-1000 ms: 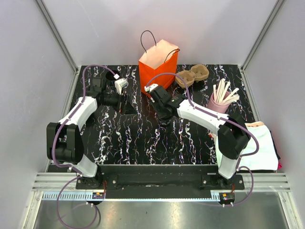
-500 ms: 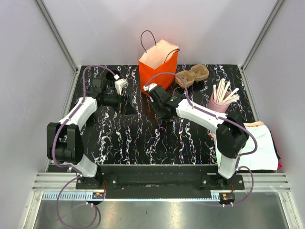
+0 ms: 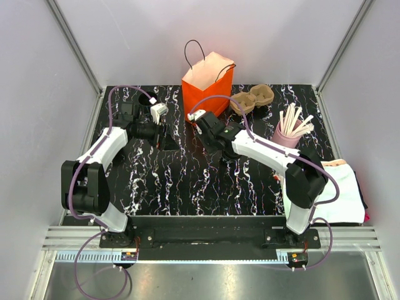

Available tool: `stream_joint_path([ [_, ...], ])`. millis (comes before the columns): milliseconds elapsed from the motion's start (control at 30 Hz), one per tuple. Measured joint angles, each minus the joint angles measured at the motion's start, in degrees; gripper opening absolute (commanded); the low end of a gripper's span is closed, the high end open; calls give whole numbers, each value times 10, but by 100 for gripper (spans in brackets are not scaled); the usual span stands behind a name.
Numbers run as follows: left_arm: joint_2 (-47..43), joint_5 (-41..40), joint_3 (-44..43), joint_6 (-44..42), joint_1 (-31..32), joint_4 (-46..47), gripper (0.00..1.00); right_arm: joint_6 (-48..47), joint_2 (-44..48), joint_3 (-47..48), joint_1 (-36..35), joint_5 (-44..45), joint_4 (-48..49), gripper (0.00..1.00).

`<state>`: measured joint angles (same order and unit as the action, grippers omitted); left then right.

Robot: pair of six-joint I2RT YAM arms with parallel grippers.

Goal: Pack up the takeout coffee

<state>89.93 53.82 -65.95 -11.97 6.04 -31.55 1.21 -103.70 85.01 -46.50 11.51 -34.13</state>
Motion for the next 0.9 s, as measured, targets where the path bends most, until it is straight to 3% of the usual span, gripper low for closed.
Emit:
stream_joint_path([
  [167,0,0,0,0,0,0,99,-40,31,-8,0,7,0,16],
  [300,-1,1,0,0,0,0,99,-80,68,-11,12,-2,0,35],
  [500,-6,5,6,0,0,1,99,-174,127,-26,92,-58,2,55],
  [533,-6,5,6,0,0,1,99,-200,139,-38,106,-76,0,66],
  [600,-6,6,8,0,0,1,99,-254,156,-57,128,-111,-11,73],
  [900,-6,16,9,0,0,2,99,-500,181,-89,156,-258,-94,74],
])
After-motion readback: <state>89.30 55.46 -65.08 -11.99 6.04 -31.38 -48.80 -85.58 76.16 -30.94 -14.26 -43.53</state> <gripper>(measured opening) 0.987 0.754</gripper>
